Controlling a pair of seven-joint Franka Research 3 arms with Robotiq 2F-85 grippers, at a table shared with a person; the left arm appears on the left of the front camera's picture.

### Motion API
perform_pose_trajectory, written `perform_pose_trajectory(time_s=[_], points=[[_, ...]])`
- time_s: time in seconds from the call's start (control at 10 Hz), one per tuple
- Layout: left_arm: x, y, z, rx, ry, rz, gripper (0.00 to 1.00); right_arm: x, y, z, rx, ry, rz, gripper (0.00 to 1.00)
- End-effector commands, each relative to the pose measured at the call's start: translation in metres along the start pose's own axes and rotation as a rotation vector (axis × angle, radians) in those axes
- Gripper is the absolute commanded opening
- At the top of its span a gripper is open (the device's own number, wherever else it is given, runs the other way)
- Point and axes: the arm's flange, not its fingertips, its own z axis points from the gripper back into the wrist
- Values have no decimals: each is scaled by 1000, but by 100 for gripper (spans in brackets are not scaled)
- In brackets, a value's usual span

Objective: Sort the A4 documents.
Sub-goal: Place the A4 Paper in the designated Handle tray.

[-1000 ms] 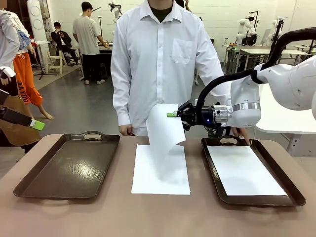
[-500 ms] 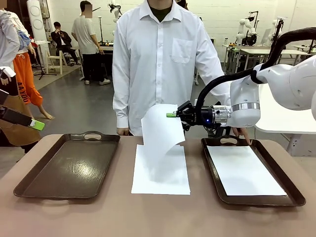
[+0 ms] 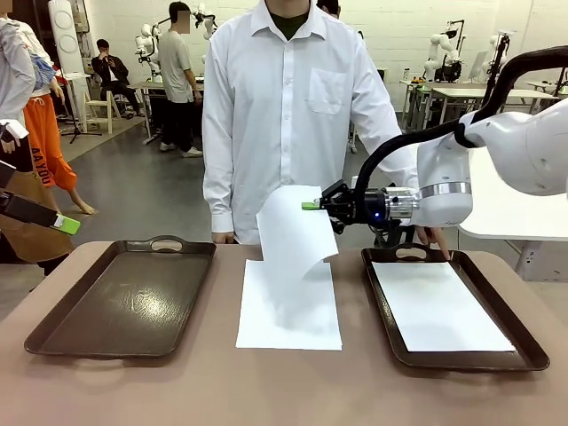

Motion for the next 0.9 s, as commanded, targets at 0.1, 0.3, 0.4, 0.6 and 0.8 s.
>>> perform_pose_trajectory(time_s=[0.1,0.3,0.4,0.6,0.8], points=[[-2,2,-1,-19,-12,-11,100,-63,32,78,-5,95,5,1],[-2,2,-1,-19,-12,-11,100,-83,39,126,-73,63,-74,1],[-2,2,-1,-19,-12,-11,100,-89,37,149,-77,10,-94,1],[-2,2,-1,-19,-12,-11,100,-101,25,179,-85,-51,-126,1],[-2,2,-1,-19,-12,-11,100,-108,3,206,-87,-94,-157,1]])
